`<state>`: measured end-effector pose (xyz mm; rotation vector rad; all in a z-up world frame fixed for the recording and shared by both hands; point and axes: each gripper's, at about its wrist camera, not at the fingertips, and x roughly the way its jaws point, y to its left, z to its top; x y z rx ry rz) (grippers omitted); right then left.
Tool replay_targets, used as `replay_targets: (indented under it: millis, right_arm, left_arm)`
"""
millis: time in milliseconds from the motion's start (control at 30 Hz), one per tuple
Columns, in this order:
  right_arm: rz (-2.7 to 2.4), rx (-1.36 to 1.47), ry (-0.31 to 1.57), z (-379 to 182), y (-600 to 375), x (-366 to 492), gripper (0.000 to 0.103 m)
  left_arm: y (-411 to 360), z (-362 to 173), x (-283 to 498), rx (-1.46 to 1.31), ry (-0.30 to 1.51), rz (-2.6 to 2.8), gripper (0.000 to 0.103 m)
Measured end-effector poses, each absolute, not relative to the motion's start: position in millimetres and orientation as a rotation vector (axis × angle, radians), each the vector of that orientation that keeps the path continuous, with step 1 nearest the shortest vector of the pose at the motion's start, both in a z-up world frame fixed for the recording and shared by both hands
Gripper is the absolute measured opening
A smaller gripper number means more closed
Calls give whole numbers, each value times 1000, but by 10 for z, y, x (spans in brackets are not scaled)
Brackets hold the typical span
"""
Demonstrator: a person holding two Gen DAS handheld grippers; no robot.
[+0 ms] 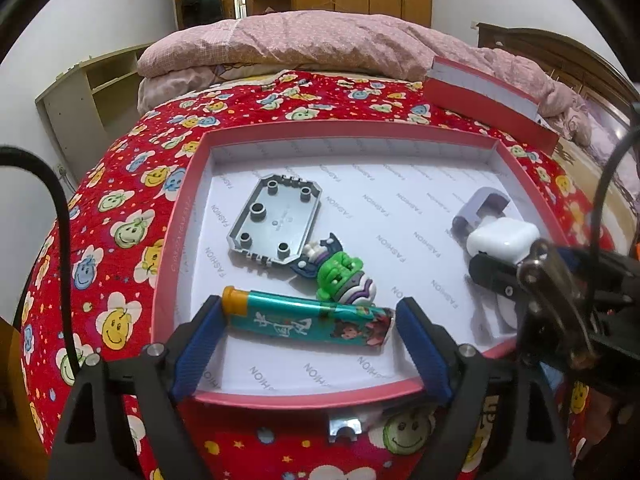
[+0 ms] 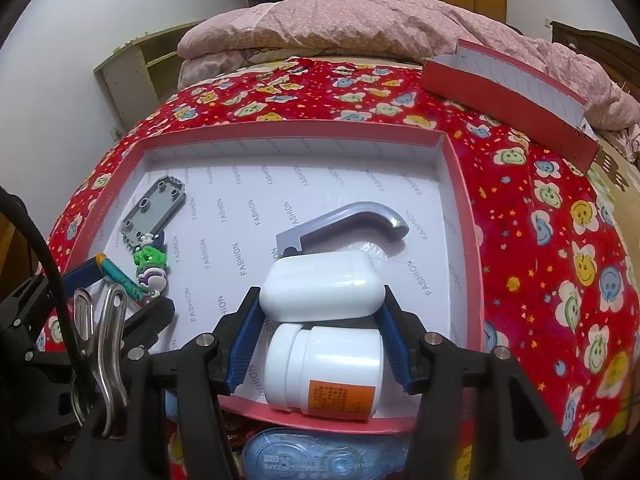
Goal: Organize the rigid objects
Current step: 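Carry the lighter and earbud case over the red box and lower them inside, then open both grippers to release the lighter and earbud case in the box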
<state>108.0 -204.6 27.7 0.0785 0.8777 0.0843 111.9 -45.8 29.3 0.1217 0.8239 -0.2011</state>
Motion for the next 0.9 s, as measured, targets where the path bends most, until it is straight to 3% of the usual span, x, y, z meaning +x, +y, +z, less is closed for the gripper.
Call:
replay_targets:
  millis: [800,900]
  right_arm:
    - [117,129,864,315,-2096,1039,58]
    - [123,137,829,375,-2115,970,65]
  left_arm:
    - [-468,340,1084,128,822,-218,89]
    - [-474,394,1060,136,817,-223,89]
